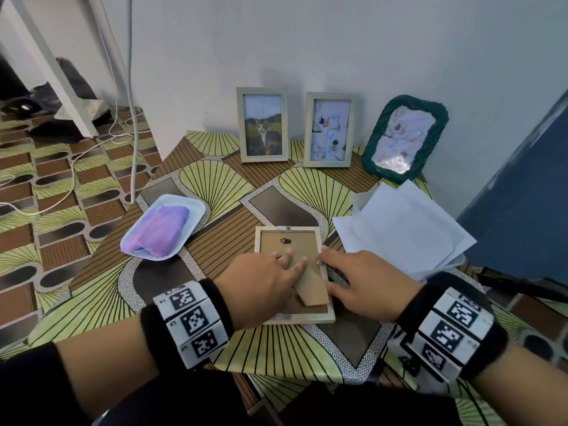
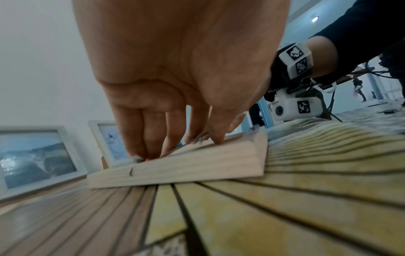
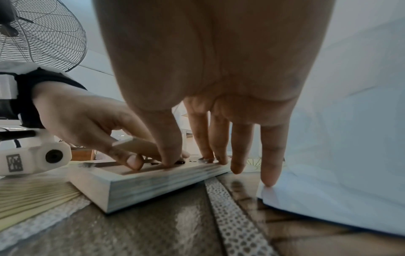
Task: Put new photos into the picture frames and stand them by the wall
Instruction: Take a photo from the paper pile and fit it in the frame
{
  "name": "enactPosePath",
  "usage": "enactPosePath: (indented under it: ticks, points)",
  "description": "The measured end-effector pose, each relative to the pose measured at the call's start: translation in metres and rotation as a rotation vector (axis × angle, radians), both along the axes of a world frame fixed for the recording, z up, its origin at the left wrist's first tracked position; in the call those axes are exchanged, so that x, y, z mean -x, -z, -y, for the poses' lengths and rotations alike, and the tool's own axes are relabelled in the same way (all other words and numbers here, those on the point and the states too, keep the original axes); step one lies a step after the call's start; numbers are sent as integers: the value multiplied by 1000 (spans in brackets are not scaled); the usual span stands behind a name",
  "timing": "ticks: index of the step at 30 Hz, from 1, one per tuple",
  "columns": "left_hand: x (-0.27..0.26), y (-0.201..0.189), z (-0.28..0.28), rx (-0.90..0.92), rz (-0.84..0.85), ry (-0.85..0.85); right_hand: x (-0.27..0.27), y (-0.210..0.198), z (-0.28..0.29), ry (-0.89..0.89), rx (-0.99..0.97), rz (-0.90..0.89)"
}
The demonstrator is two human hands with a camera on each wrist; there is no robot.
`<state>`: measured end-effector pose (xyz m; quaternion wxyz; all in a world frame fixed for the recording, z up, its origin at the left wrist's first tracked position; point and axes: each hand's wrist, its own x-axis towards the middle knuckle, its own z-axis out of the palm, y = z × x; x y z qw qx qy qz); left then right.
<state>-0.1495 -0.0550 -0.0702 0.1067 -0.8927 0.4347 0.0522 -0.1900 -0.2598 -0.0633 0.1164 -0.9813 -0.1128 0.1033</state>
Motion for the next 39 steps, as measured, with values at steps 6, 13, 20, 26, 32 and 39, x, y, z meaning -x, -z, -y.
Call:
enactPosePath:
  ticks: [6, 13, 20, 26, 32, 39]
  points:
    - [-5, -12, -13, 98, -132, 13, 0, -4, 0, 36, -93, 3]
    - [-3, -14, -64, 520, -72, -35, 10, -3, -8, 55, -257, 197]
    - [1, 1, -85, 130, -190, -114, 20, 2, -20, 111, 11, 150]
    - [13, -1, -84, 134, -167, -195, 19, 2, -16, 202, -29, 101]
    - [7, 1, -79, 181, -294, -243, 14, 3, -15, 171, -65, 73]
    - [-14, 9, -68, 157, -334, -246, 8, 4, -17, 165, -82, 44]
